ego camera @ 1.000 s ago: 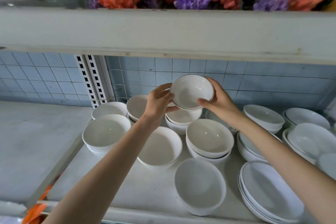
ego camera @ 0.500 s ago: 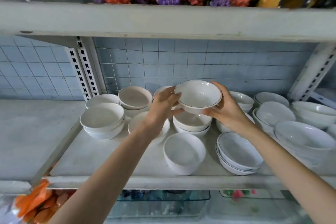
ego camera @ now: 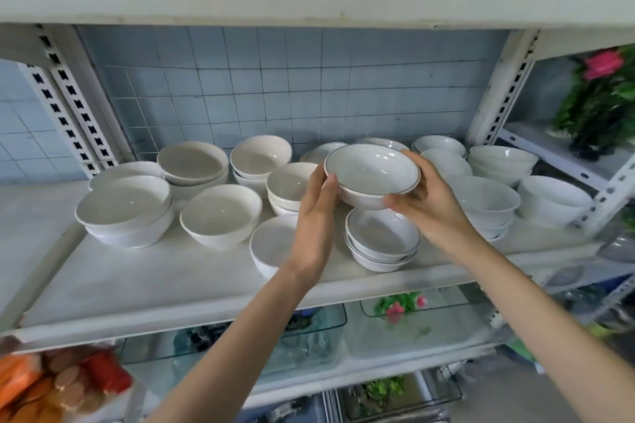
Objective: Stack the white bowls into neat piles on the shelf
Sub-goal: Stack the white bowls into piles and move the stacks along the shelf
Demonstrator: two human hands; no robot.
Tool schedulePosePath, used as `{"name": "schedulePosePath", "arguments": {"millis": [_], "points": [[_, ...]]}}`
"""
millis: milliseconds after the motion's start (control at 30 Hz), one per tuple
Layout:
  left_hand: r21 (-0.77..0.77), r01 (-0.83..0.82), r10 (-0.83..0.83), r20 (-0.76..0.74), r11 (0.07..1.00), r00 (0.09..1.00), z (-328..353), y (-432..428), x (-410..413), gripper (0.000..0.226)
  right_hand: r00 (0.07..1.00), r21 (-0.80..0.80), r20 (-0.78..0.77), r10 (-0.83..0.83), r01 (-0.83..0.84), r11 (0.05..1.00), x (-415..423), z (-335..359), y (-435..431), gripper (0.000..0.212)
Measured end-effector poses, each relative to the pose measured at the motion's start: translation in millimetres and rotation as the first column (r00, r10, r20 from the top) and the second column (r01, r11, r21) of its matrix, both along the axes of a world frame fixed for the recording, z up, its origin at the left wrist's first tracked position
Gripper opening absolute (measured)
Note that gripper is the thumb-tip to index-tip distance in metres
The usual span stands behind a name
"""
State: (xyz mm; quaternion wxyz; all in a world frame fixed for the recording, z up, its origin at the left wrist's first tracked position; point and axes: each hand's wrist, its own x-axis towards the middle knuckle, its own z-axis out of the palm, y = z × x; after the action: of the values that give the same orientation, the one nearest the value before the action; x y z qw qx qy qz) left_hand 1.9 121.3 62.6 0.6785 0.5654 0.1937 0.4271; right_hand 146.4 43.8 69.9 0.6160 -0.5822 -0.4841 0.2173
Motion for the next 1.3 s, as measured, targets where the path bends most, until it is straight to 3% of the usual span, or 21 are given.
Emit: {"name": "schedulePosePath", "arguments": {"millis": [233,367,700,900,1067,1300], "points": [[0.066,0.021,-0.012,-0.134,0.998,0.991,-29,-20,11,0.039,1.000,-0.031,-0.015,0.002,-0.002,1.000,15,-26,-16,0.088],[0.117,0.002,0.024,-0.214,0.993,0.977,-49,-21,19,0.045,1.000,-0.067,-0.002,0.003,-0.003,0.998,26,-47,-18,0.106],[0.095,-0.036,0.061,-0.280,0.995,0.958,-73,-21,28,0.044,0.999,-0.114,-0.005,0.033,-0.033,0.993,34,-77,-20,0.076],[0.132,-0.033,0.073,-0.310,0.991,0.948,-77,-20,29,0.047,1.000,-0.107,-0.009,0.028,-0.029,0.994,35,-81,-19,0.072],[0.139,-0.013,0.057,-0.318,0.990,0.947,-81,-19,28,0.050,0.999,-0.110,-0.007,0.032,-0.032,0.993,36,-82,-20,0.087],[0.194,0.077,-0.018,-0.289,0.978,0.957,-76,-20,26,0.047,0.998,-0.127,0.007,0.069,-0.067,0.990,36,-76,-21,0.086]]}}
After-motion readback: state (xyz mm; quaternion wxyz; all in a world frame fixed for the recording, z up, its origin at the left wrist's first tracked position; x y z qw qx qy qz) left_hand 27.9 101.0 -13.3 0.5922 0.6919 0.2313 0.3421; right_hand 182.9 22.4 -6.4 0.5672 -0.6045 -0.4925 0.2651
